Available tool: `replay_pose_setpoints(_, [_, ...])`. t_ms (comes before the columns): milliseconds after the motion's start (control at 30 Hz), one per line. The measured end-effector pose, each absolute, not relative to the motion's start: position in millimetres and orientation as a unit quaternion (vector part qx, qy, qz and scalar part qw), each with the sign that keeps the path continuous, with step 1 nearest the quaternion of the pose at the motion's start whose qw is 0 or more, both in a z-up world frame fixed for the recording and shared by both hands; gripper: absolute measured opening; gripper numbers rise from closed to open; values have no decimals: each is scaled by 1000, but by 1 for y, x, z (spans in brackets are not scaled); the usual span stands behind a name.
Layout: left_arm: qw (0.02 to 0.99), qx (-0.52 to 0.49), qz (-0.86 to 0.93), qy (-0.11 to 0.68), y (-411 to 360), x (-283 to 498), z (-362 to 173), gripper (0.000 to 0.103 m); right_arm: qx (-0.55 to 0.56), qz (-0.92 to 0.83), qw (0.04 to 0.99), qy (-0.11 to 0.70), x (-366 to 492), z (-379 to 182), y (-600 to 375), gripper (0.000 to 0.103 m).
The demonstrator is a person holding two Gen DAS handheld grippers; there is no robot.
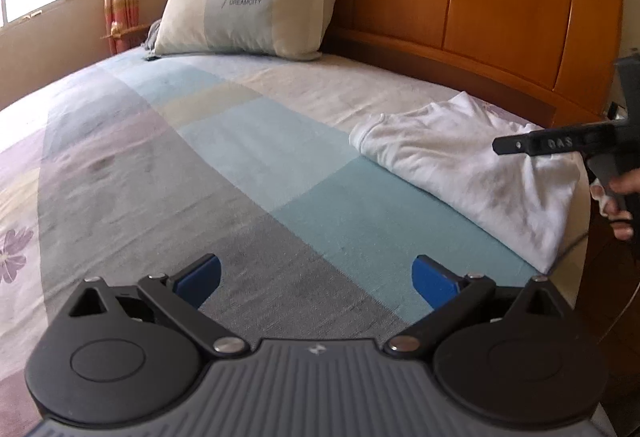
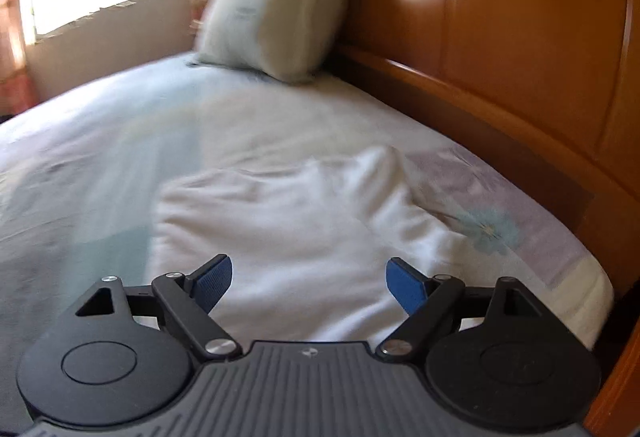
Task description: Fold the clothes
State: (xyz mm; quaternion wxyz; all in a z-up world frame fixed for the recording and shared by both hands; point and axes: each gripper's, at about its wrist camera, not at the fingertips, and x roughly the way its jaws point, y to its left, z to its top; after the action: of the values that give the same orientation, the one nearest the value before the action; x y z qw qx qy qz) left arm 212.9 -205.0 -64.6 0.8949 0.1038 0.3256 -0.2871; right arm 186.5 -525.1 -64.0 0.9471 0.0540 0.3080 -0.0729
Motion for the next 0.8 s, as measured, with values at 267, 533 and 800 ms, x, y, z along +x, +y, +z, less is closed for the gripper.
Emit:
replay_pose_setpoints(267, [887,119,-306,326,-212,201,-60,101,42,-81,941,326,167,-73,-520,90])
replay_pose_setpoints(533, [878,125,-323,331,-223,193,-61,102,67,-36,927,367,135,-90,-514,96])
replay_pose_setpoints(800, [873,145,-328,331,-231,189,-62,102,102,-63,939,322,151,-83,-552,96])
